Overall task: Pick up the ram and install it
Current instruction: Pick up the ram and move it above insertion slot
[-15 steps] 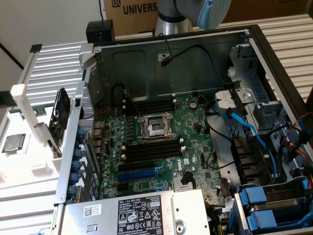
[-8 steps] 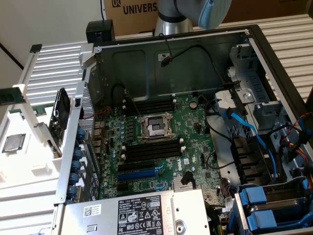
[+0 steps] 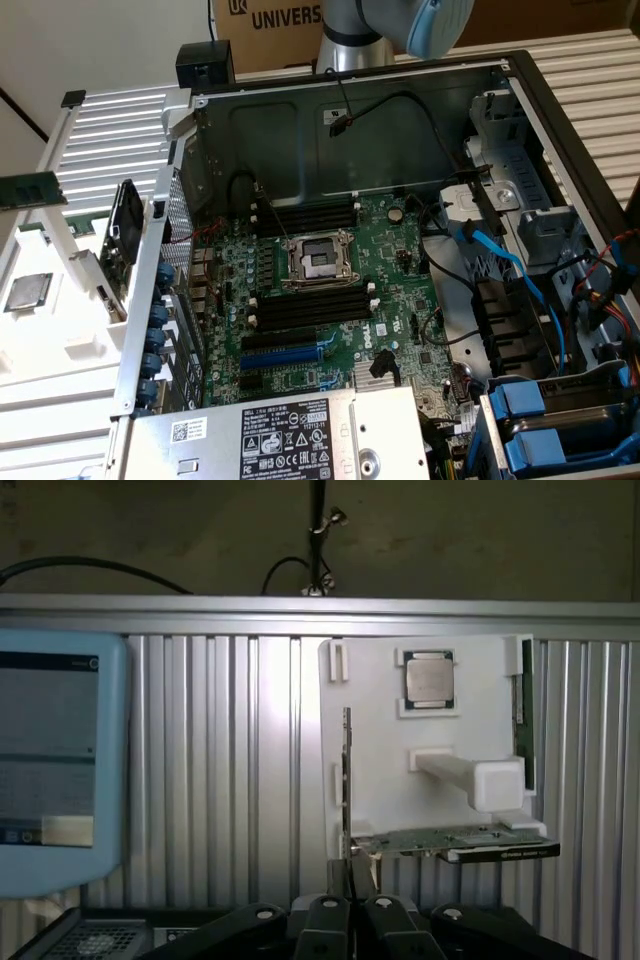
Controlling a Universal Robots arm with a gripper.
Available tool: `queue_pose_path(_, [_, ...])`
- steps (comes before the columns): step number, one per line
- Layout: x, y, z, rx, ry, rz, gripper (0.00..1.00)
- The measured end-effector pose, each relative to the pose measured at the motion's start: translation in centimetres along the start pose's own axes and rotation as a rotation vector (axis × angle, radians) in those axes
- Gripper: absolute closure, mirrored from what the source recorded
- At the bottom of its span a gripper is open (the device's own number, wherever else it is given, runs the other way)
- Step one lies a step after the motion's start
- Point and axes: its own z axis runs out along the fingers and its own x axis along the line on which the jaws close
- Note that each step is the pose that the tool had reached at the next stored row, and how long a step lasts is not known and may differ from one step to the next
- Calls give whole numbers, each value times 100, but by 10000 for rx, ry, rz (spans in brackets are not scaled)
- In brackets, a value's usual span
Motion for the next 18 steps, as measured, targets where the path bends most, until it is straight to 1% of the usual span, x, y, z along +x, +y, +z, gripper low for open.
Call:
queue_pose_path(3, [0,-4,-1,-2,0,1,88])
queue_pose_path(4, [0,-26,-1,-41,1,1,88])
queue_pose_path(5, [-1,-69,0,-172,2,5,88])
queue_pose_path(6, [-1,-88,0,-238,2,6,88])
queue_pose_path(7, [-1,-106,-1,-324,4,9,88])
queue_pose_path(8, [-1,-117,-3,-420,5,11,88])
queue_pose_path(9, [-2,-121,-4,-535,6,14,88])
queue_pose_path(10, [-2,-126,-6,-654,24,18,88])
queue_pose_path(11, [-2,-133,-10,-732,88,21,88])
queue_pose_path(12, [-4,-148,-22,-748,160,22,88])
queue_pose_path(13, [-6,-192,-44,-748,183,23,88])
queue_pose_path(15, [-7,-226,-53,-732,171,23,88])
queue_pose_path(18, [-6,-272,-64,-694,131,20,88])
